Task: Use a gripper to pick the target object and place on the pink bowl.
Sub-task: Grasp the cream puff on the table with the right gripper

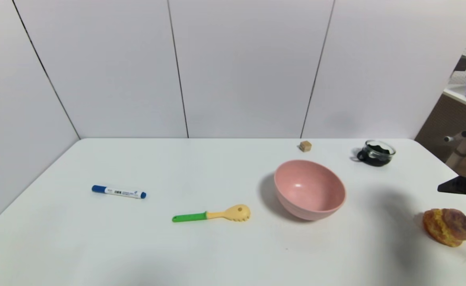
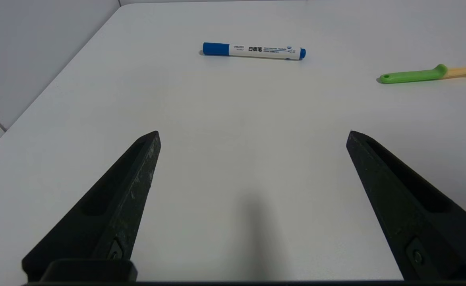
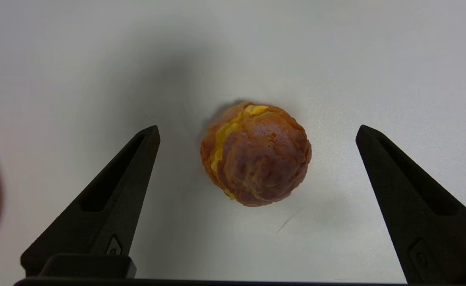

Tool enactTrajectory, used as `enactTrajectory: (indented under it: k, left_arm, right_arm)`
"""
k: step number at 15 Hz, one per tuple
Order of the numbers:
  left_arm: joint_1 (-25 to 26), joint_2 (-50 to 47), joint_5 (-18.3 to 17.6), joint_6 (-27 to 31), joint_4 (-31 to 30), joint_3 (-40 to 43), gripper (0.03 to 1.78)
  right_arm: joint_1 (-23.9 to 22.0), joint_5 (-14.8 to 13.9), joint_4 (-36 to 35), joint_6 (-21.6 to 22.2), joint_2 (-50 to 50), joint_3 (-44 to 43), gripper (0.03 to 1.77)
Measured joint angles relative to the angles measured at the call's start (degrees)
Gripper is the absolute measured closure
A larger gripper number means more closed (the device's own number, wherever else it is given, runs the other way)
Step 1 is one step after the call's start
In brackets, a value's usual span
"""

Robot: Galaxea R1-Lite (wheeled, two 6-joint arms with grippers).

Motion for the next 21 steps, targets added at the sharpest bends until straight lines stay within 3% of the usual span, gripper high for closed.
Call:
enactTrajectory:
  k: [4,9,21]
  left_arm:
    - [0.0,0.0,0.0,0.0,0.0,0.0,0.12]
    - [0.0,0.0,0.0,0.0,0.0,0.0,0.12]
    - [0.0,0.0,0.0,0.0,0.0,0.0,0.12]
  right_arm:
    - [-0.1,1.6,9.9,-1.0,1.4,-2.6,0.09]
    - [-0.2,6.8,11.0,-1.0,4.7,-5.2,0.09]
    - [-3.1,7.0,10.8,-2.9,8.6,-6.1,0.09]
